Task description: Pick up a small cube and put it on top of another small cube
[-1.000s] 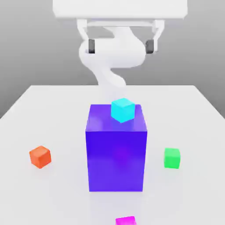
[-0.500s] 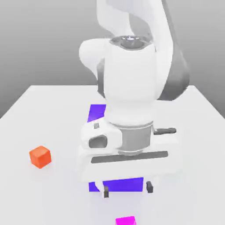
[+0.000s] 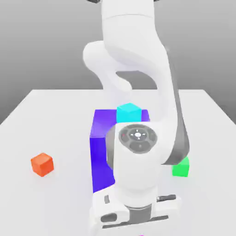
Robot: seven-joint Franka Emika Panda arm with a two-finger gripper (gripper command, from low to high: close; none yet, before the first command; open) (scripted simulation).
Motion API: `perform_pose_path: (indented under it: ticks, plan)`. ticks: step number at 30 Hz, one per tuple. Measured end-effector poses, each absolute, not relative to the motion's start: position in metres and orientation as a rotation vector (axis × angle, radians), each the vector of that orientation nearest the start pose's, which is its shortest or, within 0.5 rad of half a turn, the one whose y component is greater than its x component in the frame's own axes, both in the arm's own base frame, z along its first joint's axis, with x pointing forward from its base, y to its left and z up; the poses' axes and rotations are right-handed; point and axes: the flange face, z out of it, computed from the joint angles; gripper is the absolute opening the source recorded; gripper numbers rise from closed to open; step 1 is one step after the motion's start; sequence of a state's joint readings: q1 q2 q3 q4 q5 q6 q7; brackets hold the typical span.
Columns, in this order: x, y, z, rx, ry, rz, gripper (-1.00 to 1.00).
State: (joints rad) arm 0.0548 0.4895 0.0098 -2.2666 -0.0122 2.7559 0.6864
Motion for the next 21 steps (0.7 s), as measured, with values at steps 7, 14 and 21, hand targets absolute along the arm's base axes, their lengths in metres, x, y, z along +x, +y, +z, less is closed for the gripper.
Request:
perform_pose_path:
  ticks: [7,14,21]
  plan:
    - [0.489,0.092,0.211,-3.036,0.665,0.019,-1.00]
    - [0.374,0.196,0.240,-3.085,-0.021,0.034,-1.00]
    - [0.264,0.212,0.246,-3.073,-0.588,0.009,-1.00]
